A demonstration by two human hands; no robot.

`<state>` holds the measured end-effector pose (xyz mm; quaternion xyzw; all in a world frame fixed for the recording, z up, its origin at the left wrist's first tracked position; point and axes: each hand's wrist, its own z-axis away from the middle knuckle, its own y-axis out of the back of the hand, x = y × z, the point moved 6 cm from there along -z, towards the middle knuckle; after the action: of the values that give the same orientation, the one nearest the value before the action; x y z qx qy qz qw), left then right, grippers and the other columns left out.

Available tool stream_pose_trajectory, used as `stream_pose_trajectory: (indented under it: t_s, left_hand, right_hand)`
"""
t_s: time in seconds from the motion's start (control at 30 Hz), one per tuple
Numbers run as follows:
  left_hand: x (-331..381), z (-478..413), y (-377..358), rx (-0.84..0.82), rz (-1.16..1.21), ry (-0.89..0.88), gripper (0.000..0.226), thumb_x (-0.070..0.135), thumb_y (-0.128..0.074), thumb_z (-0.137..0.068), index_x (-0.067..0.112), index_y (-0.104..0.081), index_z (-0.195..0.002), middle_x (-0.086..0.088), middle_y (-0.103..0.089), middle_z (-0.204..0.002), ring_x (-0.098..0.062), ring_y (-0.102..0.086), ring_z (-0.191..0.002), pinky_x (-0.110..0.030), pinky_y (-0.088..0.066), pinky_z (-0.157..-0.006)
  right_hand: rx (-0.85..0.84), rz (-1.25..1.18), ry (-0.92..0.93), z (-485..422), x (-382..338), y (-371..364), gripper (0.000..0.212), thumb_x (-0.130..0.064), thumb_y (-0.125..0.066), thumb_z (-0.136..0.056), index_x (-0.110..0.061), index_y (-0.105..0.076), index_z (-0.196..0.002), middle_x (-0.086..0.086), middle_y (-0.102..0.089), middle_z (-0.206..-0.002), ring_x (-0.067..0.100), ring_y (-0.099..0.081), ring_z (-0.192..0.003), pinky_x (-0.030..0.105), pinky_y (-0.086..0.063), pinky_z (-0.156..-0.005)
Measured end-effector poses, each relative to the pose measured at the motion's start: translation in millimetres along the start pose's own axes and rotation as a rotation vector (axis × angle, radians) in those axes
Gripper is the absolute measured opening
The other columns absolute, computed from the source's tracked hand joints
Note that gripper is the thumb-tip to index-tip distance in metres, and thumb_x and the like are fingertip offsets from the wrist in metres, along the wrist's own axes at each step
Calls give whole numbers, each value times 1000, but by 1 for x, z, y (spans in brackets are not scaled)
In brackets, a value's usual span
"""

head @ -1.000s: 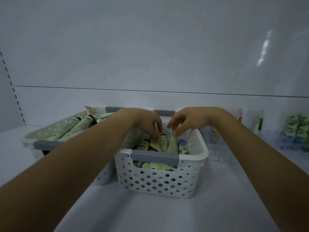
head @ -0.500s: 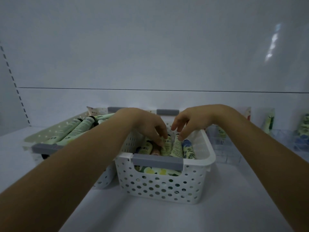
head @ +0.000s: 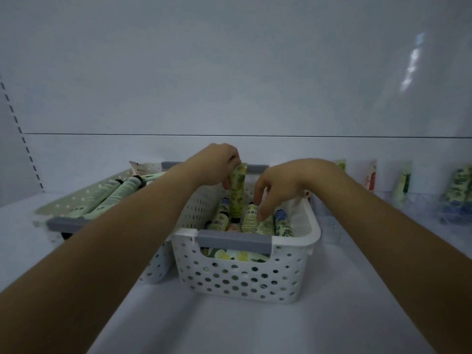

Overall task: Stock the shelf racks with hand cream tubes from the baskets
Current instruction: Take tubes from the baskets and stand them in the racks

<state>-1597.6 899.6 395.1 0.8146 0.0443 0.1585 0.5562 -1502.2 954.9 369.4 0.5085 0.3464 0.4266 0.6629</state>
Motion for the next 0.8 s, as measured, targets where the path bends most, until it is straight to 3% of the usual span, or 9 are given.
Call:
stream_pose_trajectory:
  t_s: [0.07,0.17,0.27,0.4,0.57,0.7,0.8]
  left_hand:
    - [-2,0,0,0,8,16,29,18,-33,-100,16,-48,-75,0,-62,-67,-10,-61,-61,-19,-42,-61]
    - [-4,0,-1,-3,18,29,27,18,-33,-100,14,-49,-78,-2,-63,-69,-8,-61,-60,-19,-42,-61]
    - [-4,1,-1,-6,23,29,29,18,-32,-100,16,-48,-75,-4,-65,-70,-5,-60,-59,-20,-43,-63]
    - [-6,2,-2,-15,32,47,24,16,-32,-99,11,-49,-83,-8,-67,-74,-12,-63,-63,-30,-47,-69]
    - [-7,3,-3,-28,27,38,14,18,-37,-99,12,-49,-93,-5,-66,-81,-4,-58,-61,-27,-47,-70]
    - [-6,3,-3,-38,6,28,13,19,-38,-99,14,-49,-94,-4,-64,-83,-11,-59,-68,-29,-48,-71]
    - [-5,5,-5,-71,-2,30,10,14,-42,-95,14,-51,-100,-4,-60,-90,-19,-57,-81,-31,-45,-74]
  right_hand:
    - [-52,98,-58,-4,-4,-10,62,-60,-65,-73,-23,-58,-121,-3,-58,-123,16,-55,-104,29,-43,-83]
    - [-101,154,-103,-11,-4,-18,70,-66,-64,-68,-20,-58,-121,-2,-58,-124,20,-54,-110,35,-44,-92]
    - [-73,200,-132,-10,-3,-16,67,-66,-65,-67,-22,-58,-118,-4,-57,-123,20,-53,-110,34,-40,-87]
    - [-27,235,-134,-8,-4,-15,56,-61,-64,-71,-23,-60,-112,-4,-59,-117,20,-55,-106,33,-38,-83]
    - [27,3,-67,-1,-8,-8,39,-44,-58,-84,-13,-64,-108,1,-66,-98,18,-63,-91,26,-47,-70]
    - [164,-172,-54,9,4,11,27,-30,-55,-90,-9,-67,-100,-1,-72,-89,12,-69,-82,23,-50,-70]
    - [282,-314,-54,11,18,22,18,-18,-56,-89,-7,-68,-97,-3,-70,-76,7,-68,-68,12,-43,-48]
